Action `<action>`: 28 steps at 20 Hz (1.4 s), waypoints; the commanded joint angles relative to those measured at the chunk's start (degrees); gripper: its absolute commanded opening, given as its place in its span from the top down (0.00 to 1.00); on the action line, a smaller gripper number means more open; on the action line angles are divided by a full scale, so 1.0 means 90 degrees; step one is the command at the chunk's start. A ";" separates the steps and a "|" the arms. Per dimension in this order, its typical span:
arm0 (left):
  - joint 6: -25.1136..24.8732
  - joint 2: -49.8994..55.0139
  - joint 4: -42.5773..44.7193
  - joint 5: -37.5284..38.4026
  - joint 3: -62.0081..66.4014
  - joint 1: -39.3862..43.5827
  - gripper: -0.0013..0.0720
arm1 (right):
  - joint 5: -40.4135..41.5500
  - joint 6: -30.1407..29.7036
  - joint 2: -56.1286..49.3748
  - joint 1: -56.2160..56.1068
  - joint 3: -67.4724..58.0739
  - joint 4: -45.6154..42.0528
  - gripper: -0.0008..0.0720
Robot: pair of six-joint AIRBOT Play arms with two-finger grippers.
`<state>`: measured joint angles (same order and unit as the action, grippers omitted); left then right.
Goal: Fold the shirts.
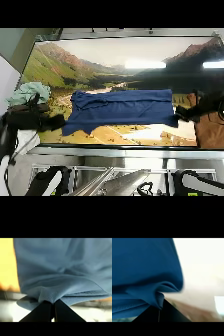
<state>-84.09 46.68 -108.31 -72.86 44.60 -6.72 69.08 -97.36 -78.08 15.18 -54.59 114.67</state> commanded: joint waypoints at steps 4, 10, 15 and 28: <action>-0.0330 0.3674 -0.0070 0.1491 0.2620 0.0818 0.96 | -0.1433 -0.0614 -0.0884 -0.0046 -0.1166 0.1321 0.97; -0.0342 0.5702 -0.0078 0.1583 0.4503 0.0804 0.96 | -0.2149 -0.0976 -0.1814 -0.0364 -0.1540 0.1416 0.97; -0.0508 0.6460 -0.0083 0.1739 0.5513 0.1105 0.58 | -0.1909 -0.0971 -0.1894 -0.0364 -0.1821 0.1394 0.50; -0.0483 0.6416 -0.0148 -0.0726 0.8245 0.1117 0.06 | 0.0447 -0.1923 -0.3631 0.0168 -0.3211 0.2174 0.16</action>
<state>-88.40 105.78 -109.51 -76.29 115.26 3.27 68.10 -111.35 -107.26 17.43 -82.37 131.63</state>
